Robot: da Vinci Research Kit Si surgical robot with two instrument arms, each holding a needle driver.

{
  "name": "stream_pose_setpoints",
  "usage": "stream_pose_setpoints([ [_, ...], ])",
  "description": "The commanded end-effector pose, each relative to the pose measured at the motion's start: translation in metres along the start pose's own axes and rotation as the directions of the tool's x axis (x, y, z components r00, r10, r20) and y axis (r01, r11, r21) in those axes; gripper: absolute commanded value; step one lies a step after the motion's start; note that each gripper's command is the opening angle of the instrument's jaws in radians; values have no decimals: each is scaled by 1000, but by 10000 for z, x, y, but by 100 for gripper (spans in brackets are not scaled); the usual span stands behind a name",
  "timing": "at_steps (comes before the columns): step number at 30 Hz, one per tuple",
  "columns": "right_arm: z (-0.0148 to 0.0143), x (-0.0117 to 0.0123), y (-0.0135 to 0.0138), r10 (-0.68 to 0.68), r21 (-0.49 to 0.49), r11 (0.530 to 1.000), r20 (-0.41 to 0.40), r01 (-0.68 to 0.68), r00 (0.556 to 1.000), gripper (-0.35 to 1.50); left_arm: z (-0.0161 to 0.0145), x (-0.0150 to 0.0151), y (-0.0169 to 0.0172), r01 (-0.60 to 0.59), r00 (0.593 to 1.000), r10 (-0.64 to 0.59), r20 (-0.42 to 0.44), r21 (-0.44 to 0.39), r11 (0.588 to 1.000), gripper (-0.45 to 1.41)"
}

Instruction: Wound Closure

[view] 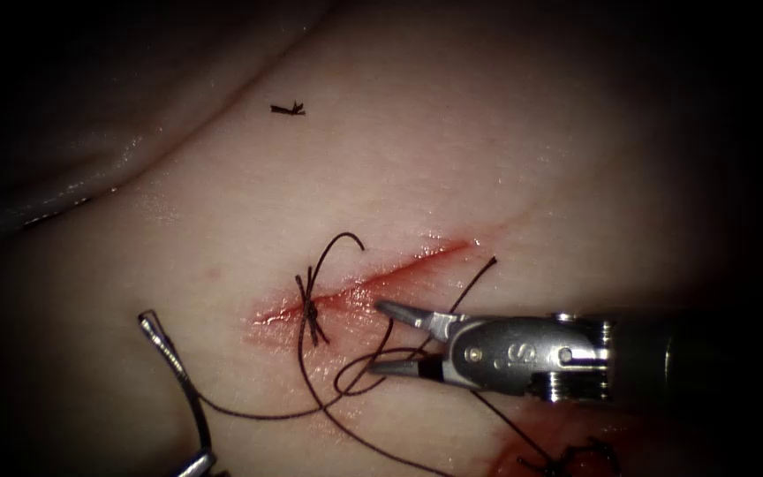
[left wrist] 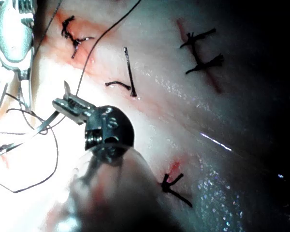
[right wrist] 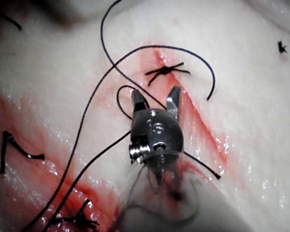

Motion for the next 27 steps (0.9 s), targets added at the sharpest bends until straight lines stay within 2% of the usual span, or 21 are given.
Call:
stream_pose_setpoints([
  [1, 5, -1, -1, 5, -5, 1000, -2, -5, 1000, 67, 3, -4, 8, 1, 1000, -1, 1, -2, 1000, -45],
  [5, 1, -4, 0, 14, -22, 1000, 5, -14, 1000, 78, 3, -4, 8, 1, 1000, -1, 1, -2, 1000, -45],
  [8, 3, -9, -1, 16, -30, 999, 12, -16, 1000, 78, 3, -4, 9, 1, 1000, -1, -1, -4, 1000, -45],
  [18, 19, -9, -3, 18, -50, 999, 5, -18, 1000, 54, 4, -4, 11, -1, 1000, 1, -3, -4, 1000, -45],
  [20, 20, -8, -3, 19, -53, 998, 3, -19, 1000, 36, 4, -4, 11, -1, 1000, 1, -3, -3, 1000, -45],
  [22, 21, -7, -4, 20, -57, 998, -1, -20, 1000, 2, 4, -4, 11, -1, 1000, 1, -4, -4, 1000, -45],
  [25, 20, -7, -4, 21, -55, 998, -5, -21, 1000, -35, 4, -4, 11, -1, 1000, 1, -3, -4, 1000, -45],
  [27, 19, -6, -6, 21, -39, 999, -17, -21, 1000, -35, 4, -4, 11, -1, 1000, 1, -4, -4, 1000, -45],
])
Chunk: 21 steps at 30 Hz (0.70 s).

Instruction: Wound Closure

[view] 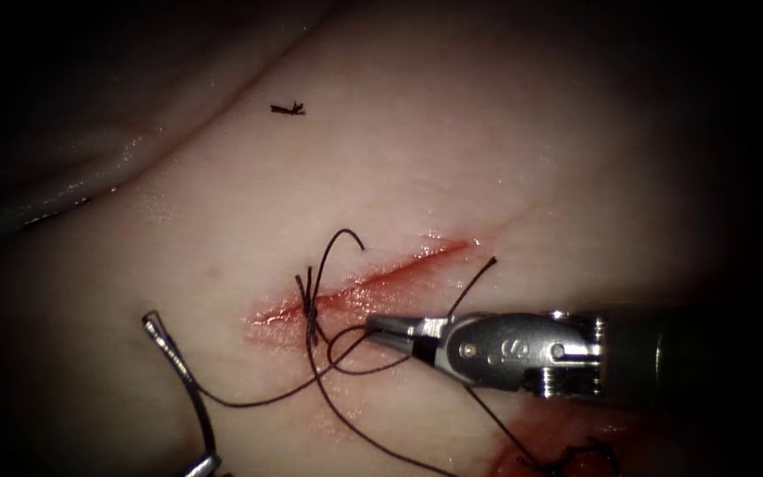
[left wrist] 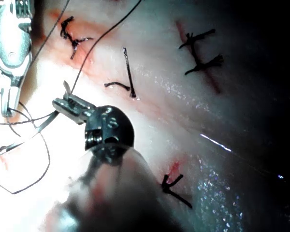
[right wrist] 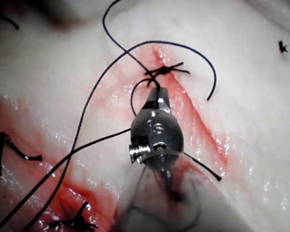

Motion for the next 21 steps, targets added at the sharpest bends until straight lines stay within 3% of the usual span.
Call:
stream_pose_setpoints([
  [1, 6, -1, -7, -1, 9, 1000, -9, 1, 1000, -35, 3, -4, 8, 1, 1000, -1, 1, -1, 1000, -45],
  [9, -12, 6, -30, 6, 88, 996, 28, -9, 1000, -35, 4, -3, 9, 7, 1000, -7, -1, -4, 1000, -45],
  [21, -47, 52, -97, -10, 163, 987, 25, 6, 1000, -35, 16, 3, 23, 5, 1000, -5, -24, -26, 1000, -45],
])
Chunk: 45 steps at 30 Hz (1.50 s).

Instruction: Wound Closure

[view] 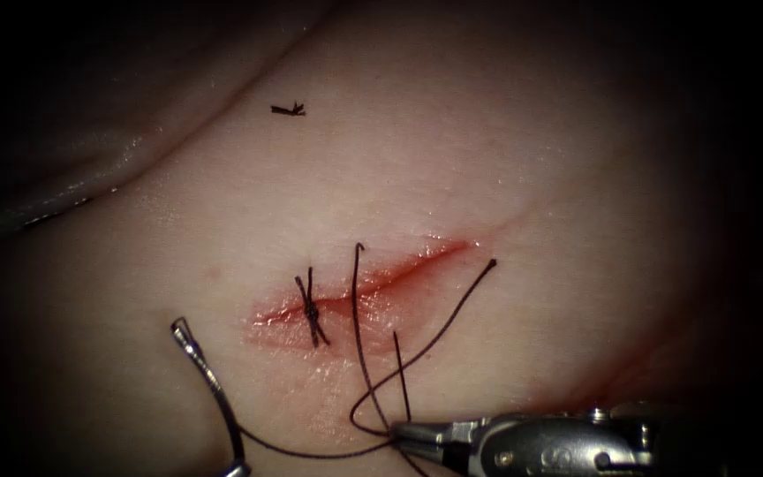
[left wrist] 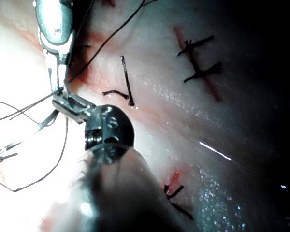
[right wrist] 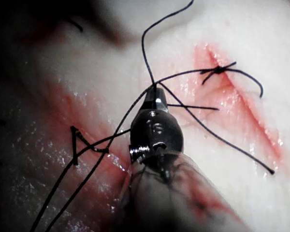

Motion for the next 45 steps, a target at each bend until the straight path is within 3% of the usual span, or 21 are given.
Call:
stream_pose_setpoints([
  [1, 9, 9, -15, -3, 14, 1000, -3, 3, 1000, -35, 3, -4, 9, 1, 1000, -1, 0, -5, 1000, -45],
  [9, 13, 37, -41, 2, 68, 998, -27, 0, 1000, -35, 3, -4, 9, 0, 1000, 0, 0, -5, 1000, -45],
  [13, 15, 47, -35, 16, 61, 998, -44, -13, 999, -35, 2, -5, 10, 0, 1000, 0, 0, -5, 1000, -45],
  [14, 16, 49, -30, 22, 40, 999, -45, -20, 999, 7, 3, -5, 10, 0, 1000, 0, 0, -5, 1000, -45],
  [15, 15, 51, -23, 30, -3, 1000, -45, -30, 999, 69, 2, -5, 9, 0, 1000, 0, 0, -5, 1000, -45],
  [17, 13, 54, -2, 58, -108, 992, -46, -63, 997, 133, 2, -5, 9, 0, 1000, 0, -1, -6, 1000, -45],
  [22, 4, 55, 22, 98, -183, 977, -81, -112, 992, 148, -1, -7, 5, -1, 1000, 0, -3, -11, 1000, -45],
  [30, -35, 52, 41, 128, -190, 970, -138, -153, 982, 148, -11, -12, -6, 0, 1000, 0, 16, -1, 1000, -45],
  [35, -53, 35, 50, 137, -206, 965, -144, -165, 980, 148, -22, -16, -18, 3, 1000, -4, 29, 32, 999, -45],
  [41, -56, 10, 59, 135, -226, 961, -131, -162, 982, 148, -41, -24, -35, 5, 999, -8, 37, 71, 997, -45],
  [43, -56, 4, 61, 191, -203, 953, -179, -226, 965, 148, -42, -25, -36, 5, 999, -8, 38, 77, 997, -45],
  [45, -58, -2, 62, 308, -146, 923, -269, -355, 912, 148, -40, -25, -35, 4, 999, -7, 40, 80, 997, -45],
])
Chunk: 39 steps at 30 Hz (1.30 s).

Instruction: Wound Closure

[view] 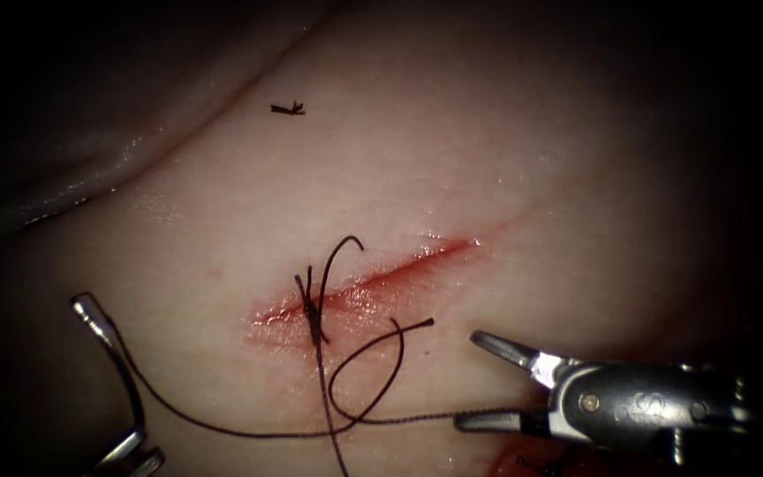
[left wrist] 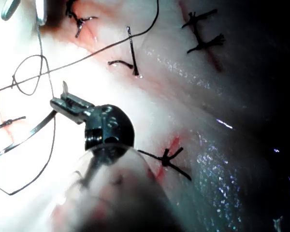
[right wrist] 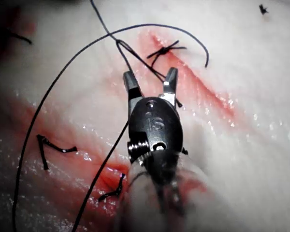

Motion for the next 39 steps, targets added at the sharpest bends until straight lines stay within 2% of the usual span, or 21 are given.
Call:
stream_pose_setpoints([
  [1, 3, -12, -7, 129, 39, 991, -33, -127, 991, 148, 4, -5, 11, 1, 1000, -1, 1, -1, 1000, -45],
  [4, -4, -16, -4, 370, 132, 923, -61, -360, 927, 148, 7, -6, 13, 0, 1000, 0, 2, 3, 1000, -45],
  [5, -7, -18, -4, 443, 168, 888, -59, -428, 895, 148, 8, -6, 14, 0, 1000, 0, 1, 4, 1000, -45],
  [7, -10, -21, -6, 499, 205, 853, -51, -480, 865, 148, 9, -7, 14, 0, 1000, 0, 1, 5, 1000, -45],
  [9, -12, -21, -7, 581, 250, 794, -45, -554, 813, 148, 9, -8, 14, -1, 1000, 1, 0, 5, 1000, -45],
  [10, -13, -21, -7, 645, 293, 741, -62, -604, 762, 148, 9, -9, 14, -1, 1000, 1, 1, 5, 1000, -45],
  [11, -13, -21, -7, 645, 293, 741, -62, -604, 762, 148, 9, -9, 14, -1, 1000, 1, 1, 5, 1000, -45],
  [15, -15, -22, -7, 803, 404, 562, -57, -722, 593, 148, 9, -10, 14, -2, 1000, 2, 0, 6, 1000, -45],
  [19, -18, -21, -2, 853, 441, 479, -30, -759, 522, 148, 10, -11, 14, -3, 1000, 3, 0, 7, 1000, -45],
  [20, -19, -20, 0, 875, 438, 448, -33, -780, 484, 148, 10, -12, 15, -3, 1000, 3, 0, 7, 1000, -45],
  [22, -20, -21, 8, 934, 429, 338, -41, -837, 356, 148, 10, -12, 15, -4, 1000, 4, -1, 8, 1000, -45],
  [23, -19, -22, 11, 949, 417, 301, -44, -858, 312, 145, 10, -13, 15, -4, 1000, 4, -1, 8, 1000, -45],
  [24, -16, -26, 19, 962, 391, 269, -59, -880, 267, 133, 11, -13, 16, -4, 1000, 4, 0, 9, 1000, -45],
  [27, -12, -30, 26, 966, 333, 258, -79, -907, 246, 133, 12, -12, 17, -3, 1000, 3, -2, 13, 1000, -45],
  [34, 7, -50, 43, 950, 151, 309, -91, -939, 298, 128, 15, -12, 20, -4, 1000, 4, 1, 15, 1000, -45],
  [36, 11, -55, 43, 923, 101, 382, -89, -919, 374, 124, 16, -13, 21, -5, 1000, 5, 3, 14, 1000, -45],
  [37, 16, -59, 42, 875, 55, 481, -93, -875, 476, 124, 17, -13, 23, -6, 1000, 6, 4, 12, 1000, -45],
  [38, 18, -61, 42, 853, 45, 518, -101, -854, 512, 123, 17, -13, 23, -7, 1000, 7, 2, 10, 1000, -45],
  [39, 18, -61, 42, 853, 45, 518, -101, -854, 512, 123, 17, -13, 23, -7, 1000, 7, 2, 10, 1000, -45],
])
